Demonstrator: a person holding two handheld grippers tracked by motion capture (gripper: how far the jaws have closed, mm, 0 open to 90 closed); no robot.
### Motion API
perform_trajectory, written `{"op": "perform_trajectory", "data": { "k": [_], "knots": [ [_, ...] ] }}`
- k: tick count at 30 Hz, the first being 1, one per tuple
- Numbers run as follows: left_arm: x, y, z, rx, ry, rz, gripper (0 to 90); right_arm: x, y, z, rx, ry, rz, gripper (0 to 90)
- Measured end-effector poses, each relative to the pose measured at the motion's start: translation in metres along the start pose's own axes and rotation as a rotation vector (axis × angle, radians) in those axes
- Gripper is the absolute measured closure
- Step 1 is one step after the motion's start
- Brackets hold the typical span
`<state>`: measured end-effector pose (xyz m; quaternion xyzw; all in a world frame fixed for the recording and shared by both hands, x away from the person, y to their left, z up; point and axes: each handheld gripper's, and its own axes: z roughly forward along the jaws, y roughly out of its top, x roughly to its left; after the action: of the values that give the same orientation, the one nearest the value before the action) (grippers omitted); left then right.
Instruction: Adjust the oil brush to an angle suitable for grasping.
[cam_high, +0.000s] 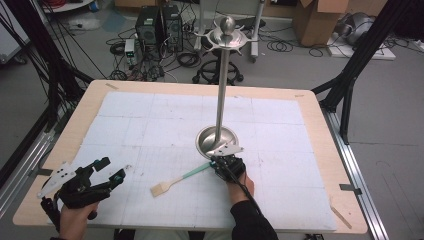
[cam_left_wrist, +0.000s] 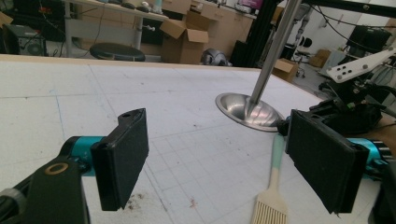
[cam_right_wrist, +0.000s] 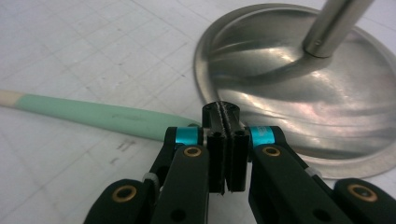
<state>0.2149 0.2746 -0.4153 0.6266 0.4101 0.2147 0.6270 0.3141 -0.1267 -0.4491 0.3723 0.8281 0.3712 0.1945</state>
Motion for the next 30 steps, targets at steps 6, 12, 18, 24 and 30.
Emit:
{"op": "perform_trajectory", "data": {
  "k": [6, 12, 18, 24, 30],
  "knots": [
    [0.000, 0.000, 0.000, 0.002, 0.001, 0.002, 21.6, 0.014, 0.004, 0.003, -0.004, 0.052, -0.032, 88.7],
    [0.001, 0.000, -0.001, -0.002, 0.003, -0.004, 21.6, 0.035, 0.011, 0.010, -0.004, 0.112, -0.072, 88.7],
    [0.002, 0.000, -0.001, -0.007, 0.006, -0.010, 21.6, 0.048, 0.014, 0.012, -0.012, 0.168, -0.089, 88.7],
    [0.003, 0.000, -0.002, -0.005, 0.006, -0.010, 21.6, 0.026, 0.013, -0.018, -0.094, 0.132, -0.031, 88.7],
    [0.001, 0.000, -0.001, 0.003, 0.000, 0.003, 21.6, -0.014, -0.006, -0.069, -0.187, 0.071, 0.050, 87.8]
  ]
}}
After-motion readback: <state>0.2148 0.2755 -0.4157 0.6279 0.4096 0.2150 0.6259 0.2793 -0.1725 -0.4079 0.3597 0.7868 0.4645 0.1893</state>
